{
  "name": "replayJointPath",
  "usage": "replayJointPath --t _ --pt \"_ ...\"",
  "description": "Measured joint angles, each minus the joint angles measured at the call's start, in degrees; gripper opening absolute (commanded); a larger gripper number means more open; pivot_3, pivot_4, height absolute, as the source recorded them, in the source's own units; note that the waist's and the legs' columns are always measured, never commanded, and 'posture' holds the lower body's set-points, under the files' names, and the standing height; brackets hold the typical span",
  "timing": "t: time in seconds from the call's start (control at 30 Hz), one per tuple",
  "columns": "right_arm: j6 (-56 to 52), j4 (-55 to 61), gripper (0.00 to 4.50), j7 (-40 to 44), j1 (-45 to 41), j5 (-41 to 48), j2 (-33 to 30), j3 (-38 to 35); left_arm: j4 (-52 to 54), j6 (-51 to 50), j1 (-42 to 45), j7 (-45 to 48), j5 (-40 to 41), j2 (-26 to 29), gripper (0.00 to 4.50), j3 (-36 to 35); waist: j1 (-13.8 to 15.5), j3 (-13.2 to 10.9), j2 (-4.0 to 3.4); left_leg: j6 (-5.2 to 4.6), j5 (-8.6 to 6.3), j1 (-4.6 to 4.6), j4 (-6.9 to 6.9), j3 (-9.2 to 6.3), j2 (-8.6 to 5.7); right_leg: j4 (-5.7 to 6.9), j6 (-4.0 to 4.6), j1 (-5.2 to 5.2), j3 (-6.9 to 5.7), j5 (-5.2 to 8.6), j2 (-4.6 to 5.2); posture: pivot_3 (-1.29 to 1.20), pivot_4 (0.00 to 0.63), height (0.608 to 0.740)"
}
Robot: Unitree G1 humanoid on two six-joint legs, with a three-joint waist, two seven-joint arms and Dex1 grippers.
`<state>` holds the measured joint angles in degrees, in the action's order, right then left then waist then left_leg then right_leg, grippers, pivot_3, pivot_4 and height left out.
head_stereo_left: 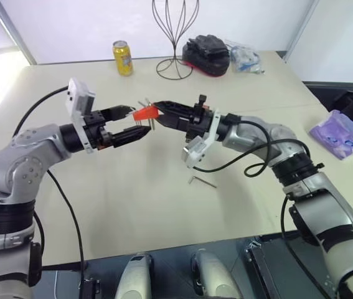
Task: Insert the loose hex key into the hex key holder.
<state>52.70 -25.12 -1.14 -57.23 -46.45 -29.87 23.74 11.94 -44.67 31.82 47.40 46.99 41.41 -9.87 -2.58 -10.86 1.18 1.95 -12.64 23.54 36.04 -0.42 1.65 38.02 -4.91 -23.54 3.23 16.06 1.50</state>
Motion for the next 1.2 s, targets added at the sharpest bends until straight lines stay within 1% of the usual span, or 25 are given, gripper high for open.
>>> replayJointPath --t 0.33,0.57,0.87,1.2 --pt "0.0 -1.4 1.06 0.8 -0.3 0.3 -0.2 0.1 0.1 -0.1 1.1 -0.2 1.0 -1.7 4.50 -0.1 0.1 0.0 0.01 0.00 0.00 0.00 0.03 -0.01 -0.01 0.00 0.00 0.03 0.00 0.00 0.02 0.00 0.150 0.740" --pt "0.1 -1.4 1.06 2.8 0.7 0.9 -0.5 0.2 -0.2 -0.1 2.1 -0.2 1.1 -2.2 4.50 -0.1 0.1 0.0 0.01 0.00 0.00 0.00 0.03 -0.01 -0.01 0.00 0.00 0.03 0.00 0.00 0.02 0.00 0.150 0.740" --pt "-0.5 -0.9 1.06 5.9 1.3 3.4 -0.5 0.1 -0.9 0.7 1.3 0.2 -1.1 -2.2 4.50 0.1 0.1 0.0 0.01 0.00 0.00 0.00 0.03 -0.01 -0.01 0.00 0.00 0.03 -0.01 0.00 0.02 0.00 0.150 0.740" --pt "-1.1 0.2 1.06 6.7 1.4 4.3 -0.5 0.1 -1.0 1.2 0.3 0.4 -2.1 -3.3 4.50 0.1 0.1 0.0 0.01 0.00 0.00 0.00 0.04 -0.01 -0.01 0.01 -0.01 0.04 -0.01 0.00 0.02 0.00 0.150 0.740"
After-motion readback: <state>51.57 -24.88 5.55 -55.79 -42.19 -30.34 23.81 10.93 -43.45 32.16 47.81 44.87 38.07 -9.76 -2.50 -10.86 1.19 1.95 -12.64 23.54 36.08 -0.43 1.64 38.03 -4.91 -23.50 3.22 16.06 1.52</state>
